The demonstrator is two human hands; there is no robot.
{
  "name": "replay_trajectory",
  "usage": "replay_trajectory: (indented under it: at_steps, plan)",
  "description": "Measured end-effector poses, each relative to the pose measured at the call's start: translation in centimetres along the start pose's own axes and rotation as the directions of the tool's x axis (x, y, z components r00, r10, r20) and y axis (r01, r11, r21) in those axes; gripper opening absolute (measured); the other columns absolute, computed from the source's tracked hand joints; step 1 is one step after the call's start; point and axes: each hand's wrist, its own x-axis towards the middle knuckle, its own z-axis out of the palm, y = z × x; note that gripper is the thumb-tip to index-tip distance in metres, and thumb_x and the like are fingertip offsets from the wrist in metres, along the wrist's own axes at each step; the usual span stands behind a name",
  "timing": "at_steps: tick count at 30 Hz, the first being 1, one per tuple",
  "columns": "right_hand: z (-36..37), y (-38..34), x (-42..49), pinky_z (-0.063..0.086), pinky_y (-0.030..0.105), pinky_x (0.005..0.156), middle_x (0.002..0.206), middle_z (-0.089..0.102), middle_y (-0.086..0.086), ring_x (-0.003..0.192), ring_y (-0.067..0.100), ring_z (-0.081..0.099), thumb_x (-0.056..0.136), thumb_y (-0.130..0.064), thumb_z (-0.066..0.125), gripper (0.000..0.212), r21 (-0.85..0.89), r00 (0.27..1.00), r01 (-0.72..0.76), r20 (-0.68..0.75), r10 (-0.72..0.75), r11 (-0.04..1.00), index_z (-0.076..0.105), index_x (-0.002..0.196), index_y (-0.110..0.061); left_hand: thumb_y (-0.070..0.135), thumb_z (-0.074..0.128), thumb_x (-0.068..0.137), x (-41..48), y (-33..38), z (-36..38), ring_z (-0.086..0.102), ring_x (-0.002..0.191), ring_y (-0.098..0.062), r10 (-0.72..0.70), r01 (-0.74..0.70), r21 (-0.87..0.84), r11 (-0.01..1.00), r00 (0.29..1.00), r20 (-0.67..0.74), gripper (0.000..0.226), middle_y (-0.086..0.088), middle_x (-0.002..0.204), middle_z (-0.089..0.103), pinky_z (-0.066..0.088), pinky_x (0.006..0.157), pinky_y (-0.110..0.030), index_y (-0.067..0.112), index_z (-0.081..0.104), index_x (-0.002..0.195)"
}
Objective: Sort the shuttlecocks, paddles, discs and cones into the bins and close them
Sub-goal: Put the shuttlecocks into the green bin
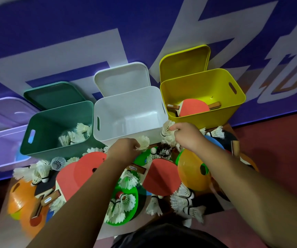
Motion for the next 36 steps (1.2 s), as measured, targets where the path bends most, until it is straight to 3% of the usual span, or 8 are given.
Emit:
replay_trajectory:
  at_steps: [3,6,9,13,16,22,31,36]
  plan:
    - [0.1,-1.2,-0.4,0.044,0.025,0.057,0.11,0.065,-0.004,0.078,0.015,0.067,0.094,-0.006,0.043,0.051,0.037,0.999,0.039,0.017,-0.039,0.999,0.072,0.13,-0.028,0.04,0.071,0.089,-1.1,-0.4,-0.4,0.067,0.095,-0.014,0.067,-0.069,-0.017,0.997,0.993,-0.096,0.014,0.014,0.102,0.072,0.058,0.079,-0.035,0.037,0.075,0.102]
    - [0.5,-2.9,-0.5,0.044,0.027,0.061,0.105,0.067,-0.01,0.083,0.011,0.067,0.103,-0.022,0.048,0.027,0.061,0.994,0.112,0.013,-0.113,0.992,0.07,0.114,-0.033,0.043,0.07,0.091,-2.3,-1.0,-1.6,0.063,0.085,-0.009,0.104,-0.122,-0.094,0.988,0.978,-0.183,0.006,0.015,0.091,0.067,0.055,0.072,-0.033,0.038,0.073,0.092]
    - [1.6,-4.9,-0.3,0.038,0.028,0.058,0.085,0.067,-0.001,0.066,0.019,0.059,0.101,-0.029,0.053,0.016,0.097,0.989,0.144,-0.023,-0.143,0.985,0.07,0.102,-0.026,0.04,0.072,0.094,-3.9,-2.0,-3.4,0.062,0.081,-0.004,0.098,-0.153,-0.18,0.972,0.954,-0.282,0.008,0.014,0.088,0.068,0.053,0.071,-0.031,0.034,0.073,0.09]
    - [4.3,-8.0,0.0,0.047,0.037,0.065,0.088,0.07,0.007,0.086,0.033,0.072,0.089,-0.035,0.056,0.013,0.14,0.987,0.158,-0.033,-0.155,0.978,0.068,0.086,-0.031,0.04,0.075,0.095,-6.0,-4.5,-5.9,0.063,0.074,0.001,-0.009,-0.134,-0.359,0.924,0.929,-0.369,0.008,0.017,0.084,0.069,0.052,0.067,-0.028,0.033,0.077,0.093]
    - [7.1,-10.4,0.1,0.052,0.04,0.067,0.089,0.07,0.004,0.087,0.031,0.073,0.088,-0.036,0.055,0.013,0.131,0.983,0.181,0.003,-0.183,0.975,0.068,0.085,-0.033,0.04,0.076,0.095,-7.3,-7.6,-7.4,0.065,0.072,-0.005,-0.107,-0.105,-0.474,0.874,0.91,-0.4,0.006,0.013,0.081,0.07,0.052,0.06,-0.024,0.035,0.078,0.092]
    - [13.4,-15.6,0.1,0.059,0.046,0.081,0.097,0.074,0.0,0.091,0.026,0.072,0.094,-0.029,0.055,0.016,0.094,0.971,0.222,0.071,-0.228,0.971,0.071,0.092,-0.029,0.039,0.076,0.095,-8.3,-17.0,-10.0,0.065,0.076,-0.004,-0.27,-0.038,-0.554,0.832,0.844,-0.464,0.012,0.011,0.083,0.072,0.049,0.07,-0.028,0.028,0.081,0.096]
    - [19.9,-22.4,1.2,0.054,0.033,0.069,0.096,0.073,-0.008,0.084,0.018,0.073,0.097,-0.025,0.055,0.019,0.058,0.973,0.216,0.074,-0.22,0.975,0.072,0.099,-0.035,0.039,0.073,0.096,-6.9,-27.2,-13.2,0.067,0.082,-0.013,-0.412,0.041,-0.654,0.755,0.806,-0.425,0.012,0.01,0.086,0.073,0.053,0.075,-0.032,0.029,0.08,0.099]
    - [23.1,-25.1,2.7,0.053,0.037,0.072,0.085,0.068,-0.008,0.087,0.025,0.071,0.096,-0.023,0.054,0.02,0.034,0.976,0.211,0.049,-0.213,0.977,0.073,0.102,-0.031,0.024,0.059,0.1,-5.2,-30.3,-13.6,0.067,0.094,-0.02,-0.446,0.142,-0.606,0.783,0.807,-0.387,0.033,0.0,0.118,0.074,0.049,0.081,-0.029,0.022,0.071,0.131]
